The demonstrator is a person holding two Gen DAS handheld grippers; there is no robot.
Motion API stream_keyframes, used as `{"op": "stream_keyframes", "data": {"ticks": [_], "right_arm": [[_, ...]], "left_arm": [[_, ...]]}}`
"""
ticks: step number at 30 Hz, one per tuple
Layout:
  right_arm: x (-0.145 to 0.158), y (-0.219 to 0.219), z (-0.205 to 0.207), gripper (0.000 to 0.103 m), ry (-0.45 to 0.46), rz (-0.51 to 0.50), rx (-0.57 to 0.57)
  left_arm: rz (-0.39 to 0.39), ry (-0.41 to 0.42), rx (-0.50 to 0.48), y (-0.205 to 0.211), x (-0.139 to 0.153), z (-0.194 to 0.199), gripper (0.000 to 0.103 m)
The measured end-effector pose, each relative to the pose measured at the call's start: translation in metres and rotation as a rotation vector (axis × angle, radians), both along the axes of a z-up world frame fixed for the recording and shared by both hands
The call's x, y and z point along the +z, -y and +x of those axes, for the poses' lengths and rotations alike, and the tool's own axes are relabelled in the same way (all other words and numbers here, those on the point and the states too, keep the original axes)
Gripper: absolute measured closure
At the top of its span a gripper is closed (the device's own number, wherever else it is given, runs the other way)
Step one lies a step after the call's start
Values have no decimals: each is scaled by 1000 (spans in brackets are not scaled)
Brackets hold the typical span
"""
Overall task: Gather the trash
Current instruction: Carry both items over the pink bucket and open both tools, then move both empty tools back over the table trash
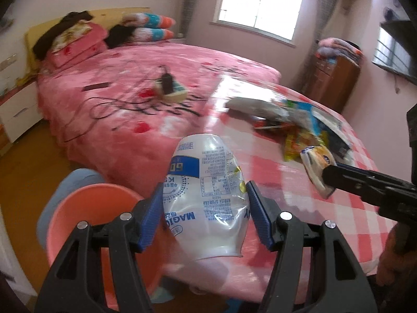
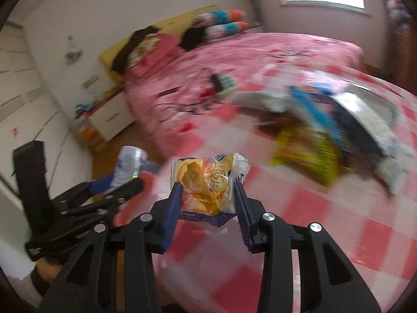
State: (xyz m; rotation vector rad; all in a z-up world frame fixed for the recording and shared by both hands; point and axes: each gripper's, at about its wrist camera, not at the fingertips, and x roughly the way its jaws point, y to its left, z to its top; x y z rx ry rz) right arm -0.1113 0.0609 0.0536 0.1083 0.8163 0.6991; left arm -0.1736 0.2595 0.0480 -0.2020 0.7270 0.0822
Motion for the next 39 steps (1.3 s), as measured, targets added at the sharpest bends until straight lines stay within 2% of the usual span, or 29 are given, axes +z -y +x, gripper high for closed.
{"op": "stream_keyframes", "data": {"ticks": [5, 11, 14, 15, 17, 20, 25, 28, 32, 34, 39], "right_arm": [[6, -62, -5, 61, -2, 19, 158], [1, -132, -9, 59, 2, 5, 305], [-8, -157, -9, 48, -9, -11, 350], [-12, -164, -8, 42, -15, -17, 362], [-21, -172, -7, 36, -30, -16, 369], [-29, -167, -5, 25, -65, 2, 333], [-27, -143, 0, 24, -80, 32, 266], [-23, -129, -1, 19, -68, 47, 221], [-23, -113, -3, 18, -52, 35, 163], [-24, -108, -5, 18, -46, 20, 143], [-27, -89, -14, 18, -18, -25, 90]], "left_arm": [[17, -32, 132, -50, -12, -16, 40], [16, -87, 239, -97, -37, -32, 40], [25, -108, 285, -114, -50, -39, 34], [28, -108, 298, -118, -53, -41, 26], [27, -108, 325, -128, -60, -48, 22], [5, -110, 342, -139, -66, -56, 21], [37, -87, 361, -143, -66, -62, 21], [53, -60, 357, -141, -63, -61, 20], [78, -41, 345, -136, -57, -60, 20], [72, -39, 337, -132, -55, -58, 16], [53, -32, 298, -118, -51, -52, 16]]}}
